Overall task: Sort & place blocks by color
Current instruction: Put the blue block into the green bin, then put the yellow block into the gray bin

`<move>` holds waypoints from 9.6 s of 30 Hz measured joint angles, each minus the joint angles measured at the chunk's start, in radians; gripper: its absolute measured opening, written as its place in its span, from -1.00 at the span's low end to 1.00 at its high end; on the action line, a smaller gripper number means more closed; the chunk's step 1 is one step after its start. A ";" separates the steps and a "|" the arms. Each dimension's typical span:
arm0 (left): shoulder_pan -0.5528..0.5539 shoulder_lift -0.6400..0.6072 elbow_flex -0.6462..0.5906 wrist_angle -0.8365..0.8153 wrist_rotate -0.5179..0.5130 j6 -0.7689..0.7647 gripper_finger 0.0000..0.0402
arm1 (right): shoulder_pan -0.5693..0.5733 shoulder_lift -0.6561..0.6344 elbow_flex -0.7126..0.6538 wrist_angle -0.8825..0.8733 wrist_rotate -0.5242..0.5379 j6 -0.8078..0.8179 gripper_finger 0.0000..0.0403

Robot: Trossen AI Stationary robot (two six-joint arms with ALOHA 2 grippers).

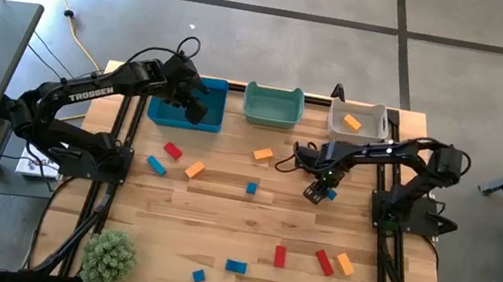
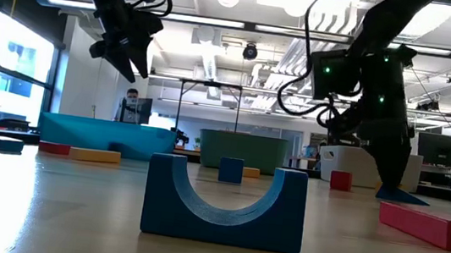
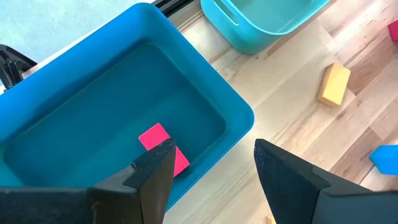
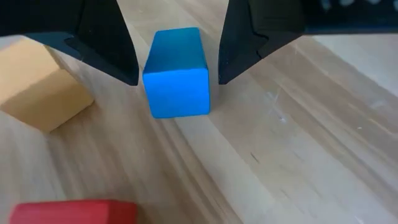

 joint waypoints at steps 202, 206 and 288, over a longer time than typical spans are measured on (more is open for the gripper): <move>-0.597 0.469 0.000 -0.170 -0.072 -0.560 0.04 | -0.174 0.333 0.934 -0.173 0.045 -0.333 -0.04; -0.597 0.510 0.000 -0.168 -0.072 -0.555 0.04 | -0.174 0.333 0.934 -0.173 0.045 -0.333 -0.04; -0.398 0.209 0.000 0.401 -0.057 0.615 -0.52 | -0.128 0.333 0.933 0.141 -0.373 0.353 -0.04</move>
